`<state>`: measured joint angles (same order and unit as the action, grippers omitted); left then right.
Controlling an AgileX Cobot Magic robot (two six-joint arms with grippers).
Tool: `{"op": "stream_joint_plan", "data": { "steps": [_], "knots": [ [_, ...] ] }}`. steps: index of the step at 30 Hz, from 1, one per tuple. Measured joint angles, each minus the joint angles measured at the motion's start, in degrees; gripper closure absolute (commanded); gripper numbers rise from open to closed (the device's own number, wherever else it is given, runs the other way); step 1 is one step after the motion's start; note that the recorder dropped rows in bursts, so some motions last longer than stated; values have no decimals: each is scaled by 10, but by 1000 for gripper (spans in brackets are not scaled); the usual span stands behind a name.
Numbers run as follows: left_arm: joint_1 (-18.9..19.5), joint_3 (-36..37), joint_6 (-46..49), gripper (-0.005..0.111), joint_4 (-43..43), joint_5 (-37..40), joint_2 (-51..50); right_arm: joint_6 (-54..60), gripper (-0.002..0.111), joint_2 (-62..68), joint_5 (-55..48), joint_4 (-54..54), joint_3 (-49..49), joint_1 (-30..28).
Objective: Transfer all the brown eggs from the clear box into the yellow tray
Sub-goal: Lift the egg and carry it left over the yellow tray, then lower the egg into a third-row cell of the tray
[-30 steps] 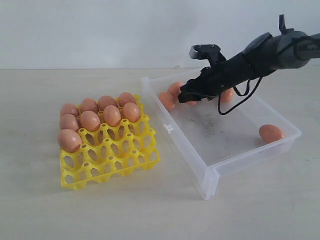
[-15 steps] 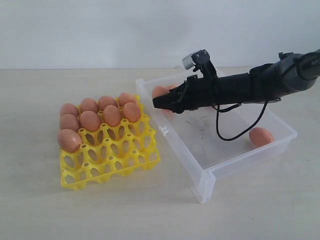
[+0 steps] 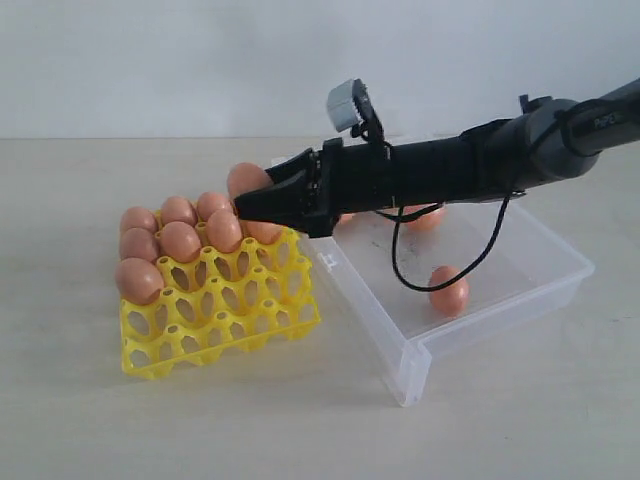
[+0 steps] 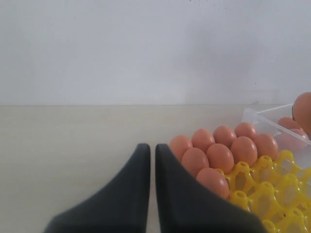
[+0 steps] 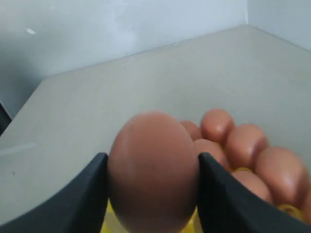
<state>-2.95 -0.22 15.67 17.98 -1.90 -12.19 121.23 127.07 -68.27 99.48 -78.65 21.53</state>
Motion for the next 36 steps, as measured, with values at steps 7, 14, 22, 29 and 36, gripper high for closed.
{"op": "stream_joint_plan", "data": {
  "steps": [7, 14, 22, 29, 36],
  "knots": [
    [0, 0, 0, 103, 0, 0, 0, 2, 109, 0, 155, -1, 0, 102],
    [0, 0, 0, 103, 0, 0, 0, 2, 109, 0, 243, -1, -11, 145],
    [0, 0, 0, 103, 0, 0, 0, -29, 109, 19, 302, 0, -22, 147],
    [0, 0, 0, 103, 0, 0, 0, -55, 109, 49, 296, 5, -50, 150],
    [0, 0, 0, 103, 0, 0, 0, -74, 74, 55, 294, 3, -58, 150]
  ]
}}
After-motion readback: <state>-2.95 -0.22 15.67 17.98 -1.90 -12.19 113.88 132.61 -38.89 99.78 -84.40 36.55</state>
